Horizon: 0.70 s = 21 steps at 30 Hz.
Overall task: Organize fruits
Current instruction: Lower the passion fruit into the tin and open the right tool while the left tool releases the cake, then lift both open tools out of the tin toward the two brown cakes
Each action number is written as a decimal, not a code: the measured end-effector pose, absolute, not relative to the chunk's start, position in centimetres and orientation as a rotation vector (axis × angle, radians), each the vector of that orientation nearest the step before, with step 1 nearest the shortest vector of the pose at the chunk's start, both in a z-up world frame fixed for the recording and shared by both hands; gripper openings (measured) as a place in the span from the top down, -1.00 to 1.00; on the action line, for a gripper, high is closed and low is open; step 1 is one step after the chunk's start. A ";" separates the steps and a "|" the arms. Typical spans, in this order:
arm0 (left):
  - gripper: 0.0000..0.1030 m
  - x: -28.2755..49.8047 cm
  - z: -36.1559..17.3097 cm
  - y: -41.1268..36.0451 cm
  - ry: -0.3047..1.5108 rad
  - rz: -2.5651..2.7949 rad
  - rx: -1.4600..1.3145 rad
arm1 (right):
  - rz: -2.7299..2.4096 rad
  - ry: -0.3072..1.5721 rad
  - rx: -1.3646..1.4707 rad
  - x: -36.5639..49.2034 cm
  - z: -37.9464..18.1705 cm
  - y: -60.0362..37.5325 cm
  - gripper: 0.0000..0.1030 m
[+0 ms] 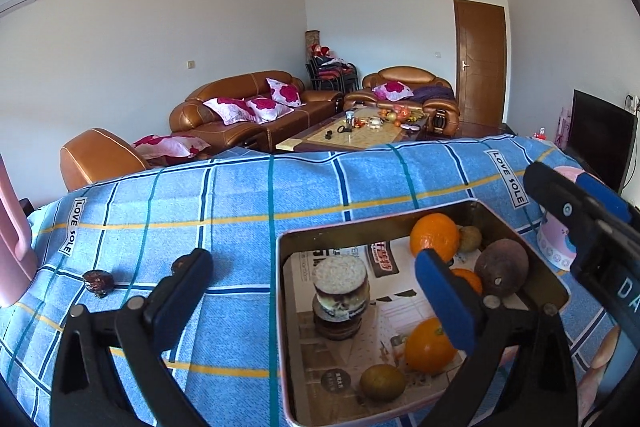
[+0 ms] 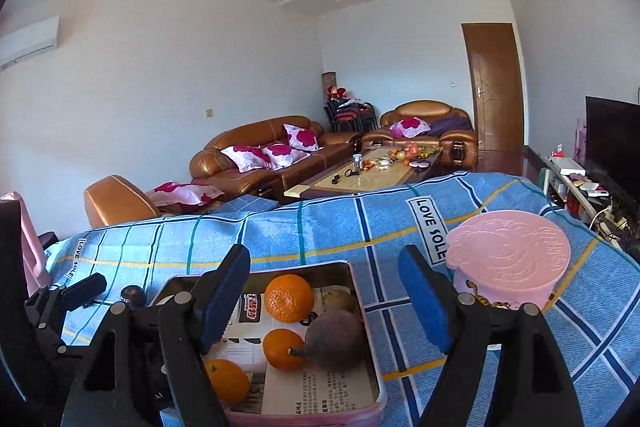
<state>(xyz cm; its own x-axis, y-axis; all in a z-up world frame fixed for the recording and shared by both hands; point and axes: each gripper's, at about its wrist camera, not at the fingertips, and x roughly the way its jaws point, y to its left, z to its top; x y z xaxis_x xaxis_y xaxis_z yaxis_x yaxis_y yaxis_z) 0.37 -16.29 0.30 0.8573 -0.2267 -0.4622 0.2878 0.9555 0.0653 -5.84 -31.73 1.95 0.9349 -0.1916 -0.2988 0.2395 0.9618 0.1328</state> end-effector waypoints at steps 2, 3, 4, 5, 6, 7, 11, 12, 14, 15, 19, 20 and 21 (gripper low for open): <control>-1.00 0.3 0.3 -16.3 0.466 -0.266 0.141 | -0.223 0.283 0.164 -5.8 1.9 -31.6 -0.52; -1.00 0.3 0.3 -16.2 0.466 -0.264 0.142 | -0.226 0.282 0.156 -5.8 1.8 -31.4 -0.52; -1.00 0.3 0.3 -16.2 0.466 -0.262 0.141 | -0.229 0.283 0.144 -5.8 1.7 -31.3 -0.52; -1.00 0.3 0.2 -16.2 0.468 -0.261 0.139 | -0.233 0.288 0.128 -5.7 1.6 -31.0 -0.52; -1.00 0.3 0.2 -16.1 0.469 -0.260 0.136 | -0.238 0.294 0.111 -5.7 1.6 -30.8 -0.52; -1.00 0.4 0.2 -16.0 0.471 -0.258 0.134 | -0.243 0.298 0.095 -5.6 1.6 -30.5 -0.52; -1.00 0.3 0.1 -15.5 0.476 -0.253 0.128 | -0.274 0.278 0.059 -6.1 1.6 -29.9 -0.52; -1.00 0.3 0.1 -15.4 0.477 -0.252 0.126 | -0.284 0.278 0.058 -6.2 1.6 -29.9 -0.52; -1.00 0.2 0.1 -15.1 0.477 -0.248 0.122 | -0.300 0.284 0.066 -6.3 1.6 -30.1 -0.52; -1.00 0.2 0.0 -14.9 0.477 -0.247 0.119 | -0.309 0.286 0.071 -6.4 1.6 -30.2 -0.52; -1.00 0.2 0.0 -14.3 0.483 -0.237 0.109 | -0.337 0.286 0.088 -6.7 1.6 -30.2 -0.52; -1.00 0.1 0.0 -14.1 0.483 -0.234 0.109 | -0.340 0.289 0.088 -6.7 1.6 -30.2 -0.52; -1.00 0.1 0.0 -13.9 0.484 -0.231 0.108 | -0.346 0.291 0.087 -6.8 1.6 -30.0 -0.52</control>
